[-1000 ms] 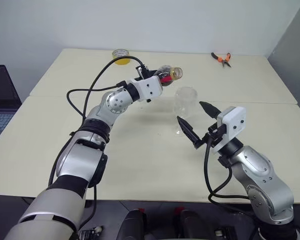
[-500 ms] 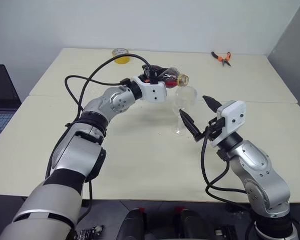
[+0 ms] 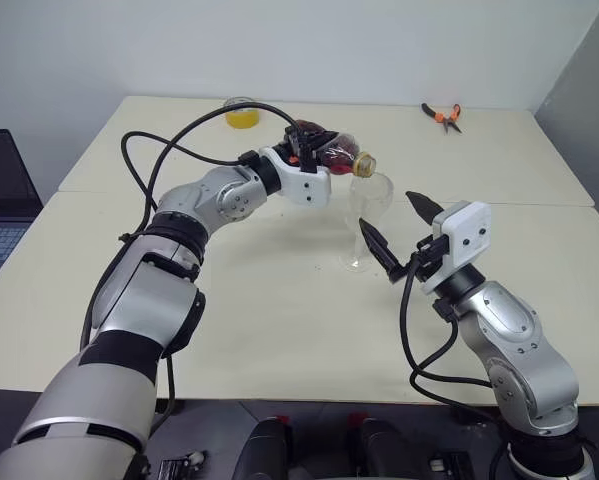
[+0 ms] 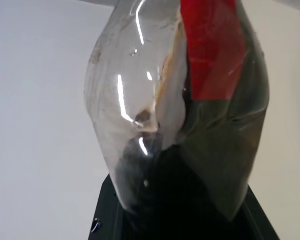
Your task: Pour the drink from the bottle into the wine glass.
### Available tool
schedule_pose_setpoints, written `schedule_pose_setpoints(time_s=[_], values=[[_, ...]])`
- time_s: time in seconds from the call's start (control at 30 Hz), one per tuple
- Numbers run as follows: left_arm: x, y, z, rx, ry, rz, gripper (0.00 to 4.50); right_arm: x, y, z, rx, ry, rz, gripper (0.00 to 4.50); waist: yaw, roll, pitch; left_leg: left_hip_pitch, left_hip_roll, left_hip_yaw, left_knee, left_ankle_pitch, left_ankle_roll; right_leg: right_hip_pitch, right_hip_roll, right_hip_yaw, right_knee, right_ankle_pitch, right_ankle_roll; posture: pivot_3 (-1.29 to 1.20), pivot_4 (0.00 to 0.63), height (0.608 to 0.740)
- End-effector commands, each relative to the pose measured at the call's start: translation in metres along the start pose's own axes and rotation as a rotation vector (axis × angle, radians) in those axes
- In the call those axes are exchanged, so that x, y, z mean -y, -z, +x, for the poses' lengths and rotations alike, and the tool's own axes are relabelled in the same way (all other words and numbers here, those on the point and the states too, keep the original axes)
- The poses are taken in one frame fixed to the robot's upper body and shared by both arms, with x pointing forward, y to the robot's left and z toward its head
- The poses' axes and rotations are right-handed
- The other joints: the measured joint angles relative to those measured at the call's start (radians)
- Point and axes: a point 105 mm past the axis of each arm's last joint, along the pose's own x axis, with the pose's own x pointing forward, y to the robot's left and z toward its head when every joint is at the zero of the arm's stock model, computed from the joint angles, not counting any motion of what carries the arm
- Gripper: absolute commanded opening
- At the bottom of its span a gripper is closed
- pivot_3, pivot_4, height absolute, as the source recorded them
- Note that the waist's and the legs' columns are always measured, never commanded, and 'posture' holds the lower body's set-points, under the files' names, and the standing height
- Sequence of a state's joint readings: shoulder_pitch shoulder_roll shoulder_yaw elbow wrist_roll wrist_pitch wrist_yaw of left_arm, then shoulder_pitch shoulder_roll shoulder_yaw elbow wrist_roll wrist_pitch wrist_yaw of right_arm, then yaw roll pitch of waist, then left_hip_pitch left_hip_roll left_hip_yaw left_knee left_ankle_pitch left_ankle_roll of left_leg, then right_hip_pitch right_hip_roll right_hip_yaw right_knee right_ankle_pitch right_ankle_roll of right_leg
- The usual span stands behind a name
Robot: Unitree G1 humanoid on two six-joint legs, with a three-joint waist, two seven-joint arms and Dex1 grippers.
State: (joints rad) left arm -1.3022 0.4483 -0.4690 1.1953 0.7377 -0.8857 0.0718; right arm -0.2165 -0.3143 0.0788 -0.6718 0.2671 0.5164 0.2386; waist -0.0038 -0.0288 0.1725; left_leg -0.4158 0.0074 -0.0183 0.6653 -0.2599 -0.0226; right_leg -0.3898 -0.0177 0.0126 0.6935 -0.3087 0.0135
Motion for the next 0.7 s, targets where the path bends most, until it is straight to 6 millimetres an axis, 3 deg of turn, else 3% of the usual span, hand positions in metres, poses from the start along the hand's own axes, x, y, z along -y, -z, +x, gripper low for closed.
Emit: schedule_pose_setpoints(time_s=[0.03, 0.7], values=[[-0.0265, -0.0028, 0.0029, 0.025, -0.07, 0.056, 0.76, -0.0002, -0.0104, -0.002, 0.037, 0.003, -0.017, 4.5, 0.0, 0.0, 0.0, 0.0, 0.0, 0.0, 0.0, 0.0, 0.0, 0.0, 0.0, 0.0, 0.0, 0.0, 0.0, 0.0, 0.15, 0.74], [-0.031, 0.0007, 0.0006, 0.02, -0.06, 0.132, 0.74, -0.0051, -0.0058, -0.0036, 0.016, -0.021, -0.015, 4.5, 0.0, 0.0, 0.0, 0.0, 0.0, 0.001, 0.001, 0.001, -0.001, 0.0, 0.0, 0.0, 0.002, 0.0, 0.0, 0.0, 0.15, 0.74]])
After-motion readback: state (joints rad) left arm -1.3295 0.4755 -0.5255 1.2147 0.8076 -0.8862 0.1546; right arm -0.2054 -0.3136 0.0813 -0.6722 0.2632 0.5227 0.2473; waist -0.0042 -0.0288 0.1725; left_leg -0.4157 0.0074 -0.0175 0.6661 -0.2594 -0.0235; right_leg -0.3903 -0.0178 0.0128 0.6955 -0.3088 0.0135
